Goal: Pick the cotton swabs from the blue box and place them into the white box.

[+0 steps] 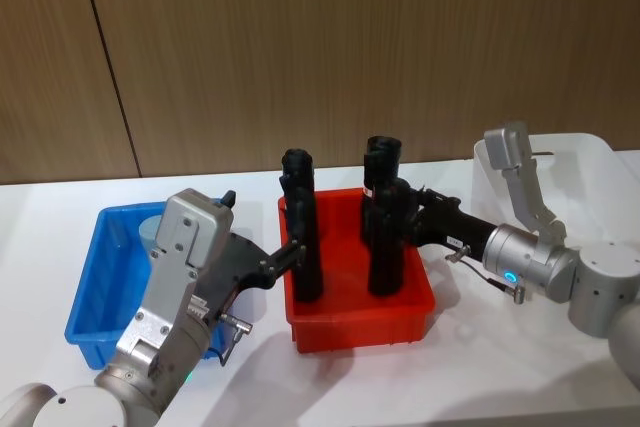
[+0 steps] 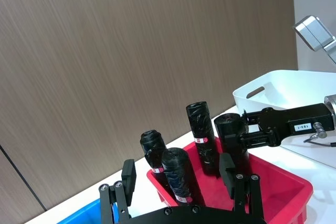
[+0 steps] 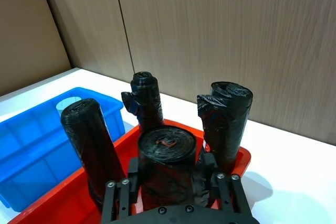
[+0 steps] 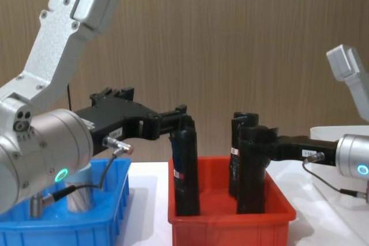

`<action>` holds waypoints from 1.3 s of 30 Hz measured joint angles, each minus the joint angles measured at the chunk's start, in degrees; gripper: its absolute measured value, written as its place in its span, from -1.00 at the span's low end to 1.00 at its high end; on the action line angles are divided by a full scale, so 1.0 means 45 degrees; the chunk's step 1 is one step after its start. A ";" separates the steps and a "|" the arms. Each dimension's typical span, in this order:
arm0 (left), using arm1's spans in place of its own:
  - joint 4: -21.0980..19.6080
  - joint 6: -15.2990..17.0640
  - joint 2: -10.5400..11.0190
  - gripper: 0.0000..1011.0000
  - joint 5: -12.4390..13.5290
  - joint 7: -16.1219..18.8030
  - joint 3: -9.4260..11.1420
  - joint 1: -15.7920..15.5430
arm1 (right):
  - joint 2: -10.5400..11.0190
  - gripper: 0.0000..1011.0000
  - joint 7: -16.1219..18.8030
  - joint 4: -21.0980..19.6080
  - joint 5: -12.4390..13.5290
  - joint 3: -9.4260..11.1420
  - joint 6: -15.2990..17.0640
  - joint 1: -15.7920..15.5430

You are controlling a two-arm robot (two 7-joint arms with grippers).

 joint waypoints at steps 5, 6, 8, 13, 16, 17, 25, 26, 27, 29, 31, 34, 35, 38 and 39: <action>0.0000 0.0000 0.0000 0.99 0.0000 -0.0001 0.0000 0.0000 | -0.0025 0.18 0.0048 0.0125 -0.0007 -0.0014 -0.0130 0.0066; 0.0000 0.0000 0.0000 0.99 0.0001 0.0000 -0.0001 0.0000 | -0.0026 0.14 0.0060 0.0125 -0.0006 -0.0014 -0.0139 0.0066; 0.0000 0.0000 0.0000 0.99 0.0000 0.0000 0.0000 0.0000 | -0.0024 0.12 0.0087 0.0110 0.0002 -0.0014 -0.0149 0.0066; 0.0000 0.0000 0.0000 0.99 0.0000 0.0000 -0.0001 0.0001 | 0.0030 0.07 0.0139 -0.0368 0.0101 0.0000 -0.0119 -0.0131; 0.0000 0.0000 0.0000 0.99 0.0000 0.0000 0.0000 0.0000 | 0.0105 0.05 0.0148 -0.0844 0.0191 0.0028 -0.0012 -0.0338; 0.0000 0.0000 0.0000 0.99 0.0000 0.0000 0.0000 0.0001 | 0.0125 0.05 0.0148 -0.0980 0.0211 0.0034 0.0024 -0.0399; 0.0000 0.0000 0.0000 0.99 0.0000 0.0000 0.0000 0.0000 | 0.0421 0.05 0.0055 -0.2954 0.0575 0.0151 0.0549 -0.1244; 0.0000 0.0000 0.0000 0.99 0.0000 0.0000 0.0000 0.0000 | 0.0459 0.05 0.0027 -0.3188 0.0599 0.0170 0.0592 -0.1339; 0.0000 0.0000 0.0000 0.99 0.0000 0.0000 0.0000 0.0001 | 0.0491 0.05 0.0002 -0.3372 0.0630 0.0188 0.0638 -0.1414; 0.0000 0.0000 0.0000 0.99 0.0000 -0.0001 0.0000 0.0000 | 0.0587 0.05 -0.0105 -0.3924 0.0727 0.0246 0.0790 -0.1628; 0.0000 0.0000 0.0000 0.99 0.0000 -0.0001 0.0000 0.0000 | 0.0685 0.05 -0.0230 -0.4473 0.0811 0.0312 0.0922 -0.1837; 0.0000 0.0000 0.0000 0.99 0.0001 -0.0001 0.0000 0.0000 | 0.0860 0.05 -0.0466 -0.5318 0.0922 0.0443 0.1095 -0.2152; 0.0000 0.0000 0.0000 0.99 0.0000 -0.0001 0.0000 0.0001 | 0.0900 0.05 -0.0522 -0.5494 0.0950 0.0471 0.1133 -0.2217; 0.0000 0.0000 0.0000 0.99 0.0000 -0.0001 0.0000 0.0000 | 0.1059 0.05 -0.0815 -0.6203 0.1046 0.0607 0.1310 -0.2467; 0.0000 0.0000 0.0000 0.99 0.0000 0.0000 0.0000 0.0000 | 0.1112 0.05 -0.0891 -0.6426 0.1072 0.0656 0.1354 -0.2545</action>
